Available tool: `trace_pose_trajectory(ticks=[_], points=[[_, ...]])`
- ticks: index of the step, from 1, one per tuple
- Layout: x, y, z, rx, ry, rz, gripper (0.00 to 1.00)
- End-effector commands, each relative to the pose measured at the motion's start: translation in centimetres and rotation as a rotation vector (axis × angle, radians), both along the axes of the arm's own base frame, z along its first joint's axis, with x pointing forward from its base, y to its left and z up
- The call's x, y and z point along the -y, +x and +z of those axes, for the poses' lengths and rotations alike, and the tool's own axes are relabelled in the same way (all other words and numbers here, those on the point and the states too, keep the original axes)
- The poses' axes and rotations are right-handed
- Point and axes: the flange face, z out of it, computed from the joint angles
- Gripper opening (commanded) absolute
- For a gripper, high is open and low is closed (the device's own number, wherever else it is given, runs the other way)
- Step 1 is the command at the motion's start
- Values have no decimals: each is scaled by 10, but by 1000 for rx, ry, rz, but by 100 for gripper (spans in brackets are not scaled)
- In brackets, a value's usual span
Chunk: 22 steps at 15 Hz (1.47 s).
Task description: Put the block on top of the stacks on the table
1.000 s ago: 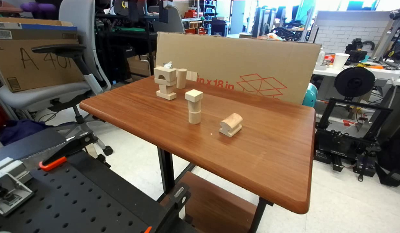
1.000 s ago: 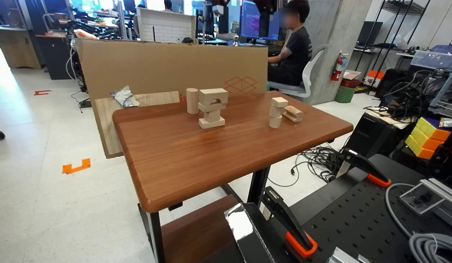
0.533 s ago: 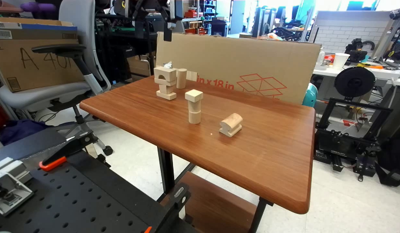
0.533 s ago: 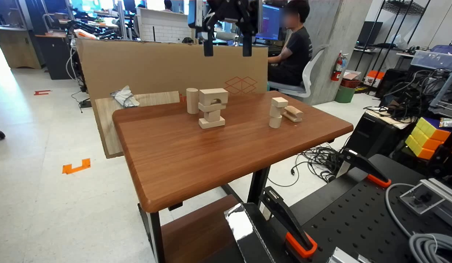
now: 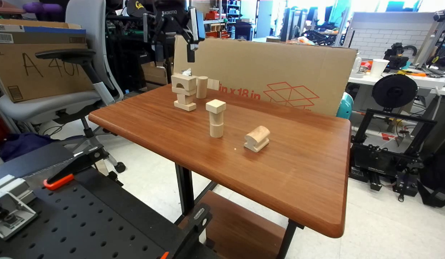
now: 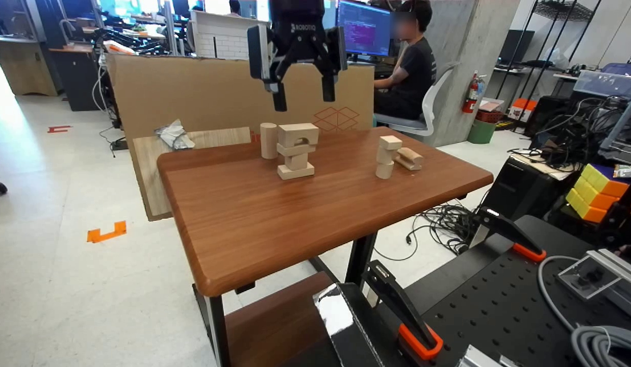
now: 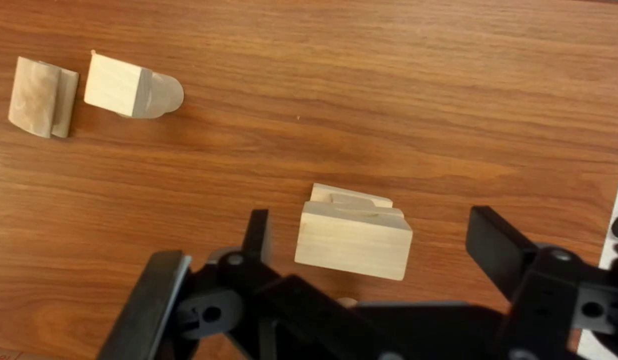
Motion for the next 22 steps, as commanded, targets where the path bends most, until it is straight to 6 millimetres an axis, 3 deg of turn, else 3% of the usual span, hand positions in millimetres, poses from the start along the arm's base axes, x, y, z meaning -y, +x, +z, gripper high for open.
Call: trace_pose_trajectory(ticks=[1,10,16,17,18,21,22], points=[[-5,12,-9,23,-22,11,100],[0,24,-40,-21,-27,-1,100],[-4,26,-44,-24,-17,5,100],[-5,26,-43,-22,-13,7,75],[-5,26,-41,-20,-7,8,74],[-4,26,-38,-19,7,7,49],[-4,27,-37,-18,10,8,45]])
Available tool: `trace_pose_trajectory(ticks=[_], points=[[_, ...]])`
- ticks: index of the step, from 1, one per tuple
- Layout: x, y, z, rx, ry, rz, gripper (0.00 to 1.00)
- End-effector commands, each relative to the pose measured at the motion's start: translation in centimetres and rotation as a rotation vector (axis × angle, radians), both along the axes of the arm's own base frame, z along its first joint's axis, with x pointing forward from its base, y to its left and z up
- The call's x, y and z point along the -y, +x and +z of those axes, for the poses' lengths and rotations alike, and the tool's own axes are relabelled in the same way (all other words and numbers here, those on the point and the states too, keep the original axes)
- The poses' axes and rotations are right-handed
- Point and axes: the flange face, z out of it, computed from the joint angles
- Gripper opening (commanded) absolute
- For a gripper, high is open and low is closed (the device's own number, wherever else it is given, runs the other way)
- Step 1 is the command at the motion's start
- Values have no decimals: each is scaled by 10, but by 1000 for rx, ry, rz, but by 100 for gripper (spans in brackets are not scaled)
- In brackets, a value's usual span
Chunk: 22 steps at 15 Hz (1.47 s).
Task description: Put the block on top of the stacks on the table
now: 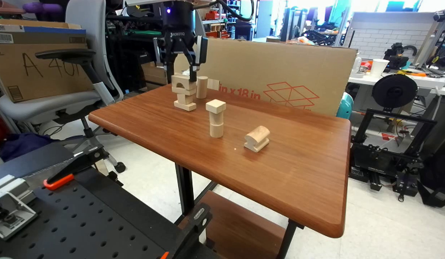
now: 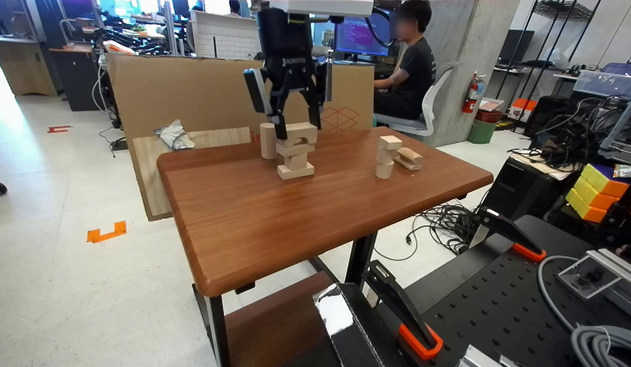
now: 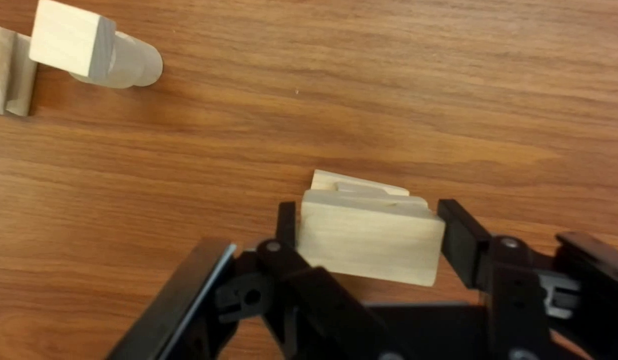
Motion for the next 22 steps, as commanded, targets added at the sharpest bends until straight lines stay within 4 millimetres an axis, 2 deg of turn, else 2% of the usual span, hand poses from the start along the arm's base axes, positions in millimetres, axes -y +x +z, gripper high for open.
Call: trace_pose_trajectory(ticks=[1,3,7,10,15,22], points=[[-3,4,8,0,29,11,45],[-6,1,20,-3,58,26,45],[-5,-2,57,15,104,64,45],[12,-3,70,1,80,57,45],[47,-2,65,-27,61,29,45],[108,18,46,-38,57,41,45]])
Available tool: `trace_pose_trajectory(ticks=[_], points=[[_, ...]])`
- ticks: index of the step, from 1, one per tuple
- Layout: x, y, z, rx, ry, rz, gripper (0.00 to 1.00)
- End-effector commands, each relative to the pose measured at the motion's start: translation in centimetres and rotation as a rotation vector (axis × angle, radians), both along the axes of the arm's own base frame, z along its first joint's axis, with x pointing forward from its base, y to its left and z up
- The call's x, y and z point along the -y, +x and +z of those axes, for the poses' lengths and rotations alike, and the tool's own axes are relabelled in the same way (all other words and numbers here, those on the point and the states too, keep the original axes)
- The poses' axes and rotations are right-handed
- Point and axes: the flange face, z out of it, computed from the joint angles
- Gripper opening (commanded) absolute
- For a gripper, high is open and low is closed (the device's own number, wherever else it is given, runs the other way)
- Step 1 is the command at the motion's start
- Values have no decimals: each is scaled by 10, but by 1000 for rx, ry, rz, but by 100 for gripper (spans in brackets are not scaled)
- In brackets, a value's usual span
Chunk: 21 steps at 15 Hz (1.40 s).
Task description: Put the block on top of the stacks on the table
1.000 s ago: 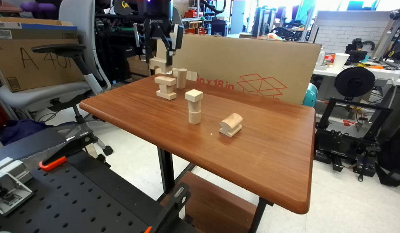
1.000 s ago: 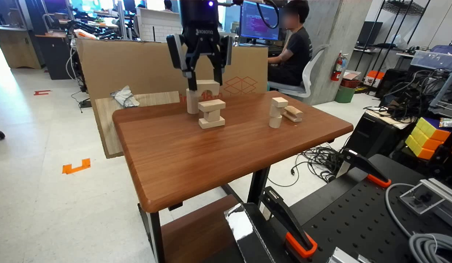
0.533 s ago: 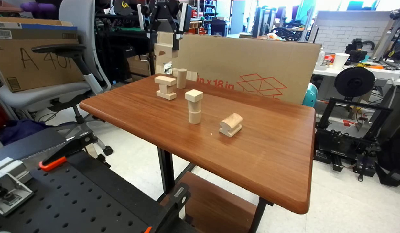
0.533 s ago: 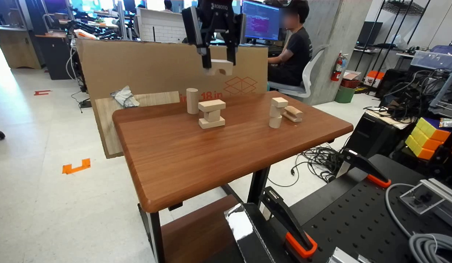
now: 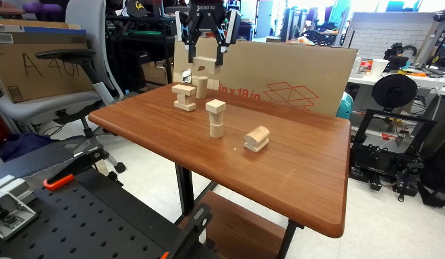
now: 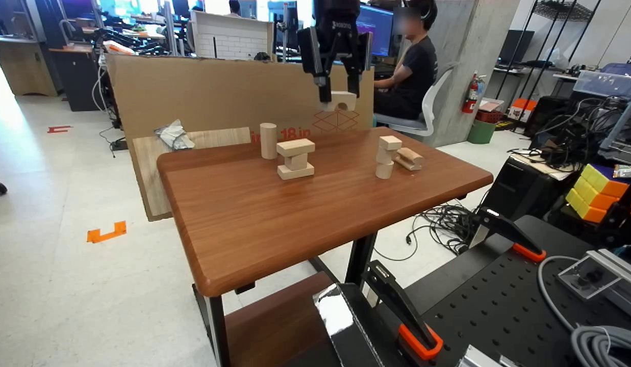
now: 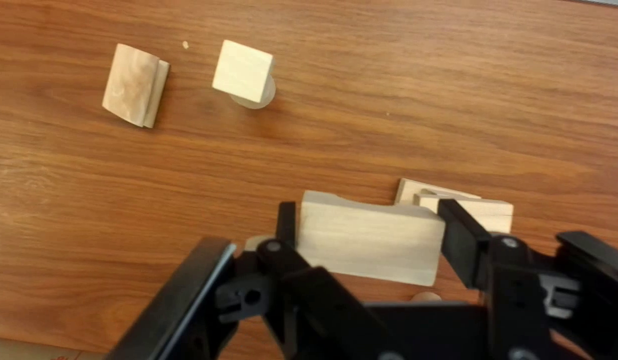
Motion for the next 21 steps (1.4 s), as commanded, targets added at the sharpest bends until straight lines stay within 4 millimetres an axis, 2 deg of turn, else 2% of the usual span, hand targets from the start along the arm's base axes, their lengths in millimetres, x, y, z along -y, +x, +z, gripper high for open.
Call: trace_pose_trajectory(ticks=[1,5,13,16,18,19,21], points=[[29,15,-12,-10,-1,28,45],[47,30,-37,-35,-3,54,45],[51,43,-102,-108,-40,68,45],[47,46,-119,-128,-40,76,45],[45,48,-118,-138,-42,86,45],[42,48,-113,-133,-29,95,93],[35,47,-95,-124,-6,125,99]])
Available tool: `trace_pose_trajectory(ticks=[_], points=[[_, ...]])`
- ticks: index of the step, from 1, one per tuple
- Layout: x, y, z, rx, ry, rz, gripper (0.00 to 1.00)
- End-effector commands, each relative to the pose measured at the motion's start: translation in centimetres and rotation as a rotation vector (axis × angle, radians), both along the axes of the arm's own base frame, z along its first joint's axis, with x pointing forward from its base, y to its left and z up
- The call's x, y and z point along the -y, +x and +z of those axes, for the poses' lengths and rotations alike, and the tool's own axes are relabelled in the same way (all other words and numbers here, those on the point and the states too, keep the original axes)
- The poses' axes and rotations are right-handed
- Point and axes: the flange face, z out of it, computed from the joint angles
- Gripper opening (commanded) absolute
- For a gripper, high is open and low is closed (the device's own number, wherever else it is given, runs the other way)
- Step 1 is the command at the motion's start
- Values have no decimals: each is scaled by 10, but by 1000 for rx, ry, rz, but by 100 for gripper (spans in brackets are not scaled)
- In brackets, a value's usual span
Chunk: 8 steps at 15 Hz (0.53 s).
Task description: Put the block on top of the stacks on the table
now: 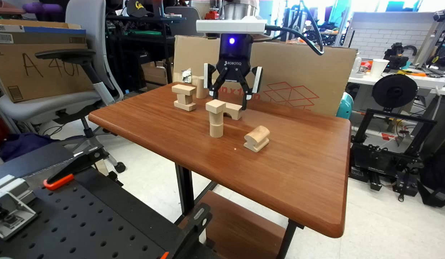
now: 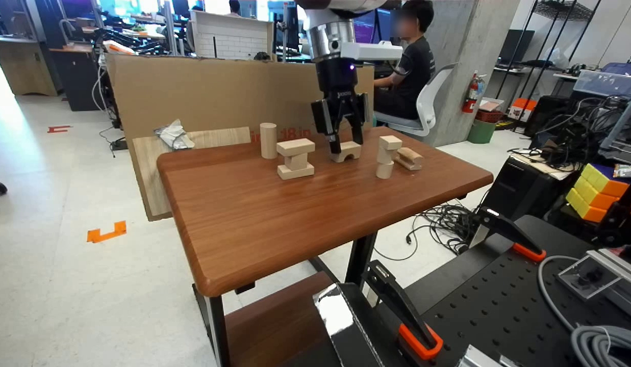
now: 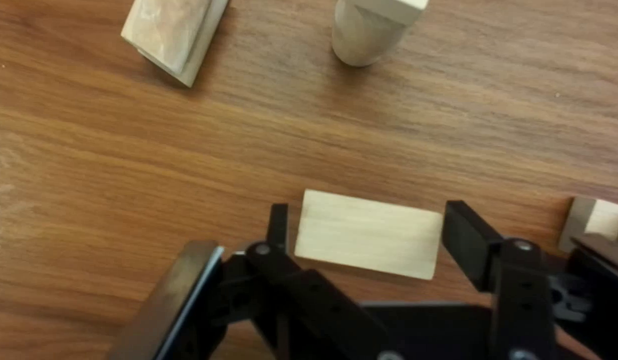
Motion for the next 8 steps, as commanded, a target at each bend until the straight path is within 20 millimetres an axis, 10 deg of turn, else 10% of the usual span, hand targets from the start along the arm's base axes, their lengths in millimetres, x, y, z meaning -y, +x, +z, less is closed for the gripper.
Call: trace_pose_trajectory(ticks=[1,8], points=[[-13,2,28,4,31,61,100],[-50,-18,164,101,78,99,100]])
